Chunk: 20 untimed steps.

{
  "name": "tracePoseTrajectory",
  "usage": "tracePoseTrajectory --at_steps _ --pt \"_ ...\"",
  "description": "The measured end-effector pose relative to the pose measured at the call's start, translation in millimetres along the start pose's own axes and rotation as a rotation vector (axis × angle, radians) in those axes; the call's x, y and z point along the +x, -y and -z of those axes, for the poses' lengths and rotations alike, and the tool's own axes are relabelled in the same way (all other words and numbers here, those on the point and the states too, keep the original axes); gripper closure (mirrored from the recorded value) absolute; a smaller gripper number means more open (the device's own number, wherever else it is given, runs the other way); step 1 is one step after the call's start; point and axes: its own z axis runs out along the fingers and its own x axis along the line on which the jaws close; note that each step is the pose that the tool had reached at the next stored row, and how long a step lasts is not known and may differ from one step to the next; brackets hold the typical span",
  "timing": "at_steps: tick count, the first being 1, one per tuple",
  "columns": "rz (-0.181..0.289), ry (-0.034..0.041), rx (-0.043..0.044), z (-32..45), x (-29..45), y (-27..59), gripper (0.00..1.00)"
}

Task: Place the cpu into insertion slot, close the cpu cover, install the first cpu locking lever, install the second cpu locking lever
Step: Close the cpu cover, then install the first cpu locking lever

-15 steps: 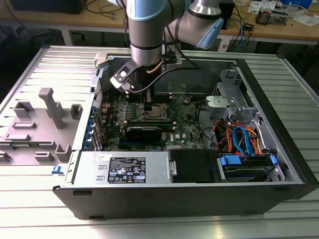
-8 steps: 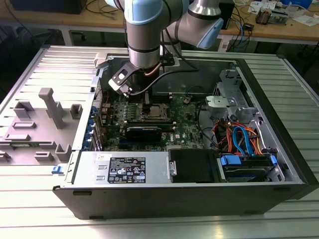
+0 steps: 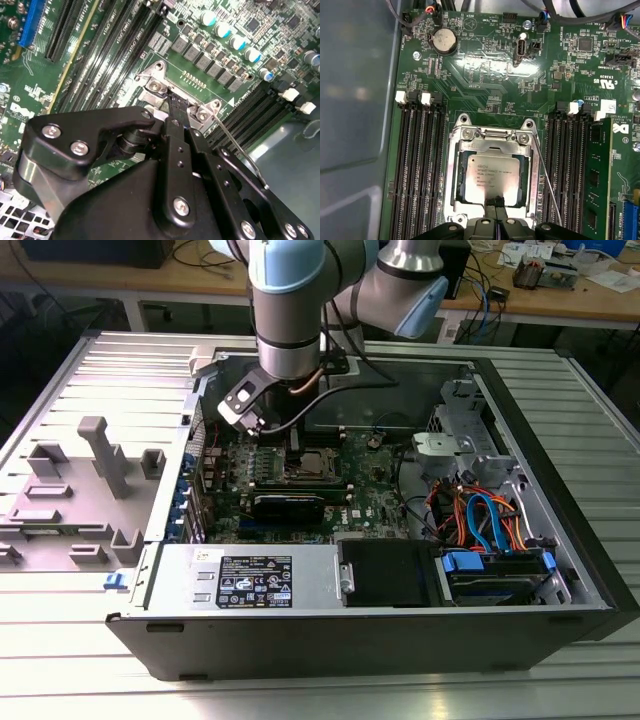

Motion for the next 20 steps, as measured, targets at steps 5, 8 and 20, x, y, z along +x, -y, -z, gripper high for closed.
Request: tracePoseTrajectory --at_steps 5,8,20 --pt "0.000 0.0002 0.0002 7.9 -0.8 -8.2 0.89" --pt "0.000 0.0002 0.0002 7.5 -1.5 -16.7 0.89" --pt "0.000 0.0003 0.0004 7.2 -2.3 -25.5 0.89"
